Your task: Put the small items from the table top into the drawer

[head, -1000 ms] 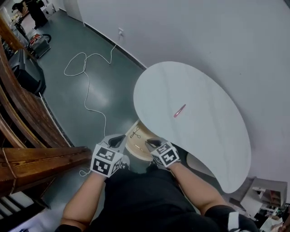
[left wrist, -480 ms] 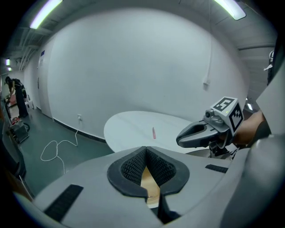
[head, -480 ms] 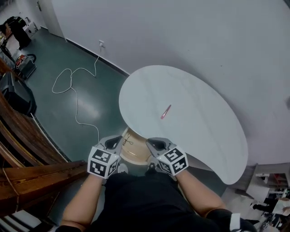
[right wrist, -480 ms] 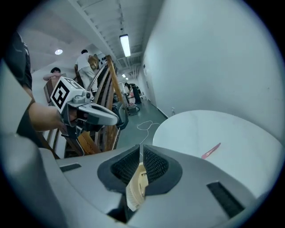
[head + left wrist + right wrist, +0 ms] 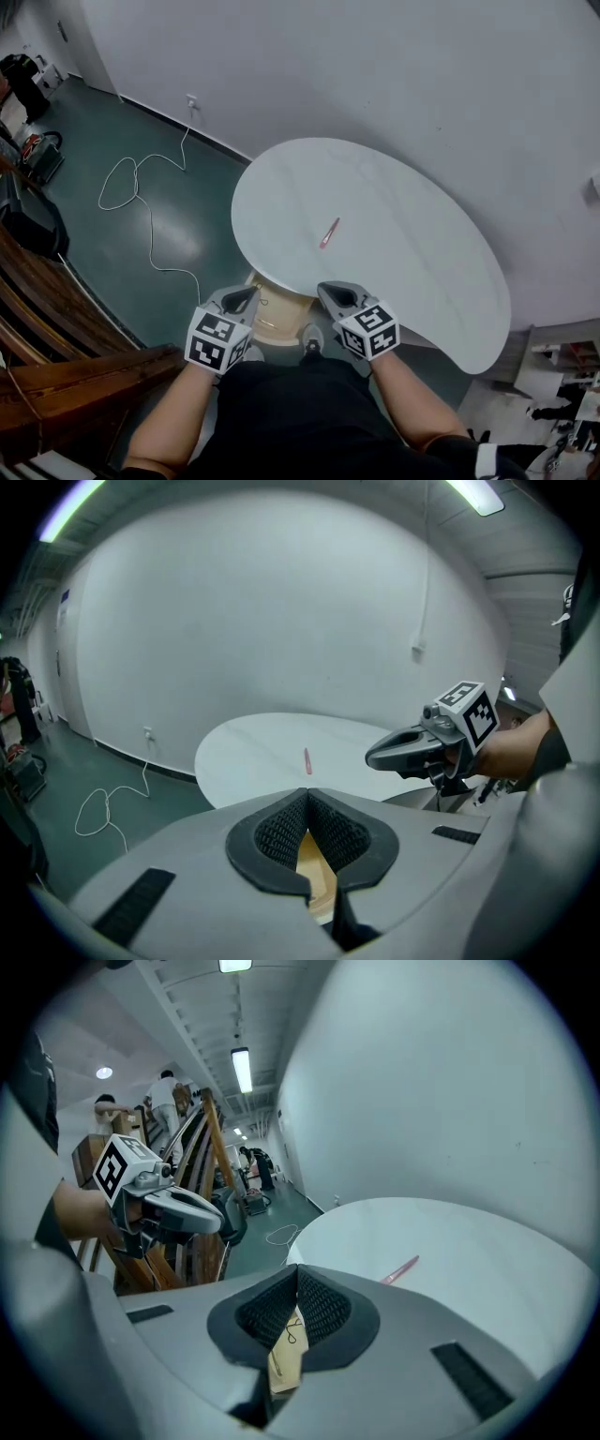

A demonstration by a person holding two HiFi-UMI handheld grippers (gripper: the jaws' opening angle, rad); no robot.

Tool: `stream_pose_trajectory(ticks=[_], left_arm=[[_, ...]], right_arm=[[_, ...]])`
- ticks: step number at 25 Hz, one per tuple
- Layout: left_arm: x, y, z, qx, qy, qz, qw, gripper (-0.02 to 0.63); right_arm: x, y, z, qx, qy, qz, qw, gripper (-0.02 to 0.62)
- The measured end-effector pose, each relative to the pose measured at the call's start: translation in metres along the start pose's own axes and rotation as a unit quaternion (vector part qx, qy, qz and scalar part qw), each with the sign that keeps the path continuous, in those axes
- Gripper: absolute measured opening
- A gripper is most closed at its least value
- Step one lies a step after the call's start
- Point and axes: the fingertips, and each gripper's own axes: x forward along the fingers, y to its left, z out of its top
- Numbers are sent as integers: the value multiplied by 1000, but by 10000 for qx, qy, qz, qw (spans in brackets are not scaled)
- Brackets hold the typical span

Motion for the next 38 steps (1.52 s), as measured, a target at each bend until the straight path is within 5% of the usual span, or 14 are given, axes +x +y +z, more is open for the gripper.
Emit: stream_pose_trajectory(ticks=[24, 29, 33, 38], left_arm=[[20, -2, 0, -559, 52, 693, 9960, 14], [9, 9, -8, -783, 62, 1028, 9916, 14], [2, 14, -14, -958, 41, 1254, 9875, 14], [-3, 17, -17, -1116, 9, 1456, 9830, 14]], right_arm=[[36, -106, -26, -513, 753, 6, 9958, 9], [65, -134, -28, -1111, 1060, -56, 9881, 9], [90, -161, -25, -2113, 1403, -124, 9672, 9], [116, -171, -24, -3766, 1781, 206, 9089, 11]])
